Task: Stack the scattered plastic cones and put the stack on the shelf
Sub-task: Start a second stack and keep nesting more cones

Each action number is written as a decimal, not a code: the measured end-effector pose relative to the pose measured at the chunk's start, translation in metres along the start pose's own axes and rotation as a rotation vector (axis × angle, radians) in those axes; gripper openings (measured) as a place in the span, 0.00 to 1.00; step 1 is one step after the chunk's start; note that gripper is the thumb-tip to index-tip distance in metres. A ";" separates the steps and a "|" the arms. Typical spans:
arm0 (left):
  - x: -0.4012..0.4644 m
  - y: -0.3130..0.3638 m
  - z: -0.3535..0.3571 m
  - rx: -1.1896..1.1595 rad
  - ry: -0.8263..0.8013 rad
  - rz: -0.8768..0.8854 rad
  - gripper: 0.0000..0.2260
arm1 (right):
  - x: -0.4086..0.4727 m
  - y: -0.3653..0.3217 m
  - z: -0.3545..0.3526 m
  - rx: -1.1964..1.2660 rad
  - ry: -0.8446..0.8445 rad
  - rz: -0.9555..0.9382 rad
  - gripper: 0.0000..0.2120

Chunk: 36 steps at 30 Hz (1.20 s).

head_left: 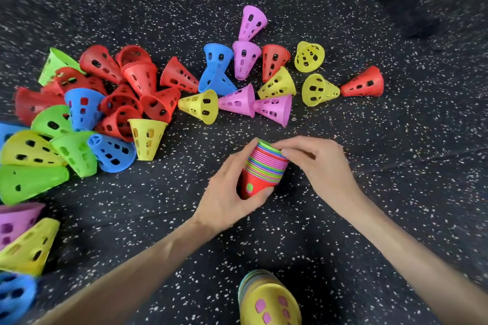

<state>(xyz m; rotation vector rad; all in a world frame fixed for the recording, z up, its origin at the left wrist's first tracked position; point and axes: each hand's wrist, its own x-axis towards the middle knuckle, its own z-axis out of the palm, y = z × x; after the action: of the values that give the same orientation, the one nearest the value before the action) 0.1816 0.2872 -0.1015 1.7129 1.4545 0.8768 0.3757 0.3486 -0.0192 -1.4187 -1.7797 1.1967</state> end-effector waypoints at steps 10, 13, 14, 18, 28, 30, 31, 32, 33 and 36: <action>0.001 -0.007 0.004 0.031 -0.010 -0.015 0.42 | -0.010 0.012 0.014 -0.330 -0.145 0.118 0.28; -0.001 -0.008 0.003 0.037 -0.046 -0.017 0.43 | -0.015 0.014 0.014 -0.324 -0.159 0.114 0.31; -0.002 -0.008 0.002 0.049 -0.059 -0.015 0.43 | -0.018 0.014 0.014 -0.332 -0.172 0.122 0.33; -0.001 -0.004 -0.012 0.131 -0.059 0.031 0.41 | -0.022 0.018 0.021 -0.374 -0.151 0.136 0.36; 0.076 -0.043 -0.112 0.544 0.067 0.072 0.35 | -0.021 0.021 0.023 -0.339 -0.174 0.164 0.33; 0.082 -0.047 -0.120 0.611 0.014 0.094 0.36 | -0.021 0.021 0.024 -0.328 -0.158 0.169 0.32; 0.085 -0.047 -0.121 0.646 0.000 0.106 0.36 | -0.022 0.021 0.025 -0.322 -0.149 0.172 0.32; 0.088 -0.047 -0.120 0.674 -0.011 0.109 0.35 | -0.022 0.021 0.025 -0.312 -0.139 0.177 0.31; 0.090 -0.046 -0.119 0.696 -0.023 0.103 0.35 | -0.022 0.021 0.026 -0.292 -0.128 0.185 0.31; 0.092 -0.044 -0.114 0.708 -0.035 0.079 0.34 | -0.025 0.022 0.026 -0.217 -0.086 0.204 0.29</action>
<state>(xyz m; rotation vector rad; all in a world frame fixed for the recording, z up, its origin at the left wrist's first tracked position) 0.0741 0.3932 -0.0762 2.2836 1.8133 0.3700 0.3706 0.3177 -0.0481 -1.7326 -1.9075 1.2114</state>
